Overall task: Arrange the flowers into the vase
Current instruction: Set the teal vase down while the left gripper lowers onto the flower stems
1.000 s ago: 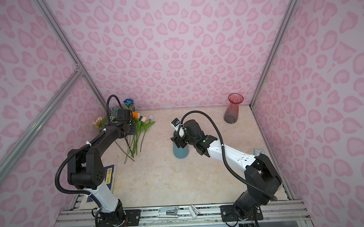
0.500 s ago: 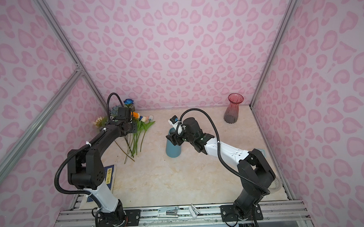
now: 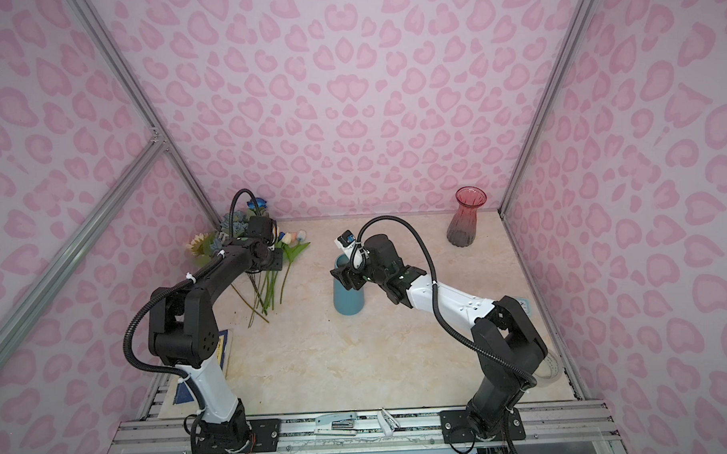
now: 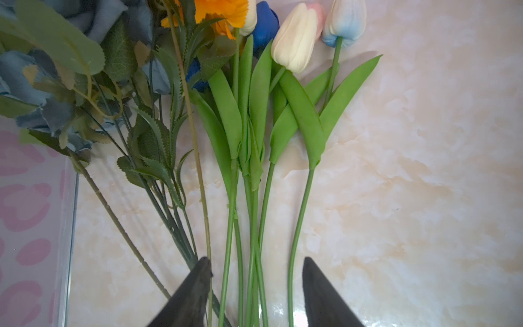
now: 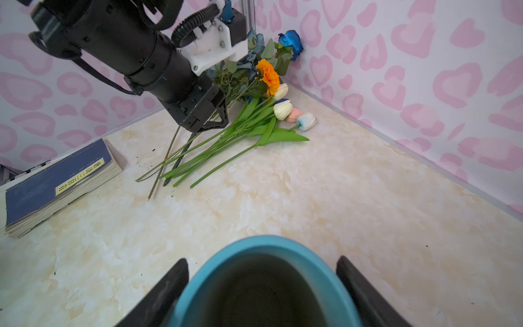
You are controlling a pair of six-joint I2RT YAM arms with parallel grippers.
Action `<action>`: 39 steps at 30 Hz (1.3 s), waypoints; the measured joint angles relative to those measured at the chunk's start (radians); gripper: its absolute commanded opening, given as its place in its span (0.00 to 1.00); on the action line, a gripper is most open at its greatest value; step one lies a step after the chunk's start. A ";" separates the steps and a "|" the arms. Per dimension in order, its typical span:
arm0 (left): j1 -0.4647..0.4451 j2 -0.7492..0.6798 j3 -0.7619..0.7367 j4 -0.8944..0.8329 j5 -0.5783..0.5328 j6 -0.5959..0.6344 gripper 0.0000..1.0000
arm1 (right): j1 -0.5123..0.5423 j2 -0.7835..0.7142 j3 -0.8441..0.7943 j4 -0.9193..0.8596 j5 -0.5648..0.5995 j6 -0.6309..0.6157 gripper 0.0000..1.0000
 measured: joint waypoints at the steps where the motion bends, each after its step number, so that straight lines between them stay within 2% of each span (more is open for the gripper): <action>1: 0.000 0.008 0.010 -0.008 0.000 0.000 0.52 | 0.005 0.000 0.003 -0.003 0.000 0.000 0.73; 3: 0.000 0.024 0.025 -0.016 -0.002 0.003 0.48 | 0.011 -0.001 0.008 -0.010 0.000 -0.007 0.76; 7: 0.000 0.048 0.042 -0.034 -0.008 0.018 0.47 | 0.026 -0.017 0.012 -0.036 0.008 -0.022 0.80; 11: 0.000 0.065 0.058 -0.045 -0.009 0.020 0.47 | 0.032 -0.045 0.016 0.029 0.009 -0.031 0.84; 22: 0.006 0.073 0.077 -0.071 -0.038 0.025 0.49 | 0.037 -0.052 0.016 0.039 0.016 -0.051 0.84; 28: 0.077 0.073 0.142 -0.097 -0.048 0.008 0.49 | 0.038 -0.117 0.022 0.016 0.048 -0.051 0.85; 39: 0.101 0.226 0.287 -0.147 -0.039 0.008 0.46 | 0.008 -0.208 -0.029 0.052 0.140 -0.051 0.86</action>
